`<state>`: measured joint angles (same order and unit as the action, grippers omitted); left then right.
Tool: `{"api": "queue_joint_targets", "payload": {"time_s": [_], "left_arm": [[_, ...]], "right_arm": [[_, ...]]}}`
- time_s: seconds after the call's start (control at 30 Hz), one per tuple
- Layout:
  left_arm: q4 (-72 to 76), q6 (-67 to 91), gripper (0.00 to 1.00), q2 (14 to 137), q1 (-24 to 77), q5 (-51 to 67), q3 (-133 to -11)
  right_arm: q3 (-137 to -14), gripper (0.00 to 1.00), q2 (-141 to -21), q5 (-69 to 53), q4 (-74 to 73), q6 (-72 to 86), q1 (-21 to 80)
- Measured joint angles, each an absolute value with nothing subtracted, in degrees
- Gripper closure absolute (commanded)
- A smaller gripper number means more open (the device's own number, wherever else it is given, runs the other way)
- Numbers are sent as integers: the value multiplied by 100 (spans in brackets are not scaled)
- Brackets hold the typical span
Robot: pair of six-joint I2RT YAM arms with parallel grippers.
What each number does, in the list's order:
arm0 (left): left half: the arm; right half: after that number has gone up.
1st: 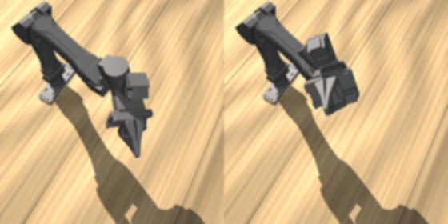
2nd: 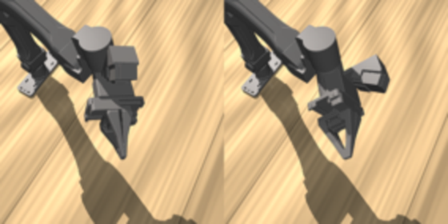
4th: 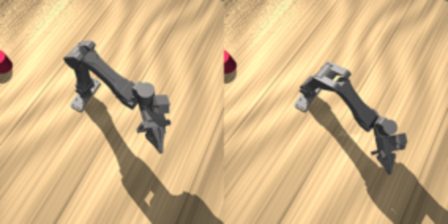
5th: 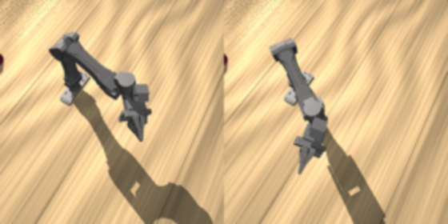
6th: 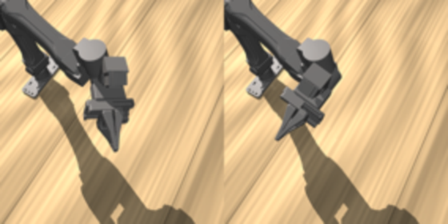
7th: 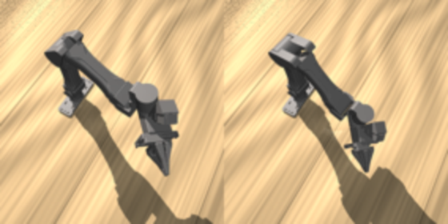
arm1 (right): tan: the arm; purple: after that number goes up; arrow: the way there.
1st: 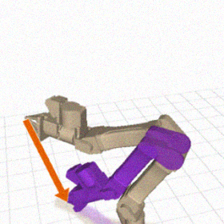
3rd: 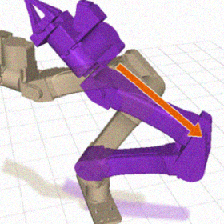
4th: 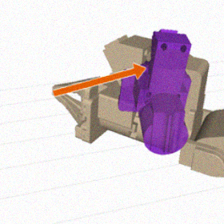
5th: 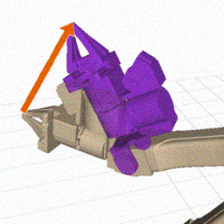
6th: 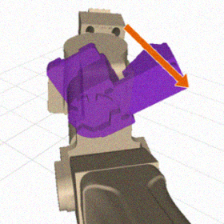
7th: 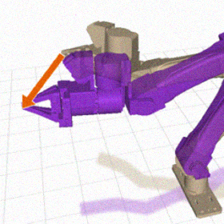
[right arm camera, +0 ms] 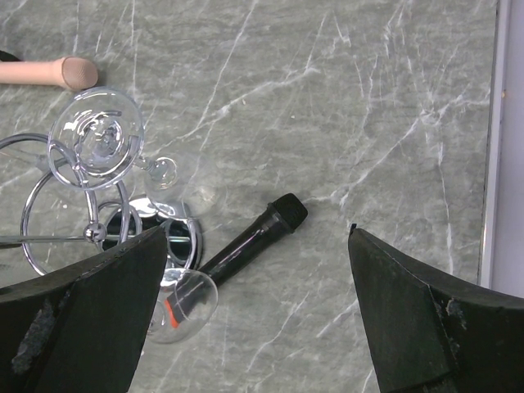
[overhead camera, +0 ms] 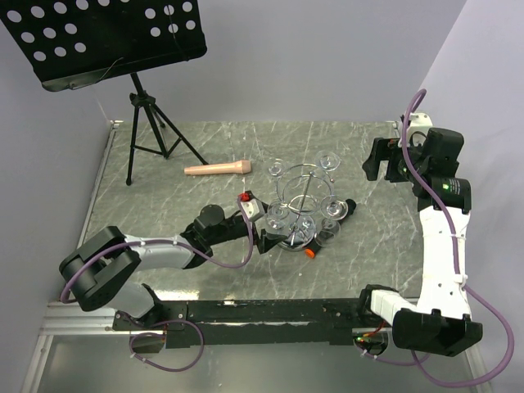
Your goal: Take the wine glass off the wine glass rack
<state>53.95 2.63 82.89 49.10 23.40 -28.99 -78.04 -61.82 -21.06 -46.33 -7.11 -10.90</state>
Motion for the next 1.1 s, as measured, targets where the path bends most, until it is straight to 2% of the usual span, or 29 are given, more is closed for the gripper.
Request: {"api": "queue_joint_targets", "payload": {"time_s": [0.57,0.93,1.1], "left_arm": [[5502,257,1,8348,4925,2257,-2921],[5518,193,14,8396,4947,2252,-2939],[5566,54,31,8396,4952,2257,-2939]], "right_arm": [[-7712,2,-6176,-2106,-4628,-711,-1090],[-7649,2,-6173,-2106,-4615,-711,-1090],[-7649,2,-6173,-2106,-4613,-714,-1090]]}}
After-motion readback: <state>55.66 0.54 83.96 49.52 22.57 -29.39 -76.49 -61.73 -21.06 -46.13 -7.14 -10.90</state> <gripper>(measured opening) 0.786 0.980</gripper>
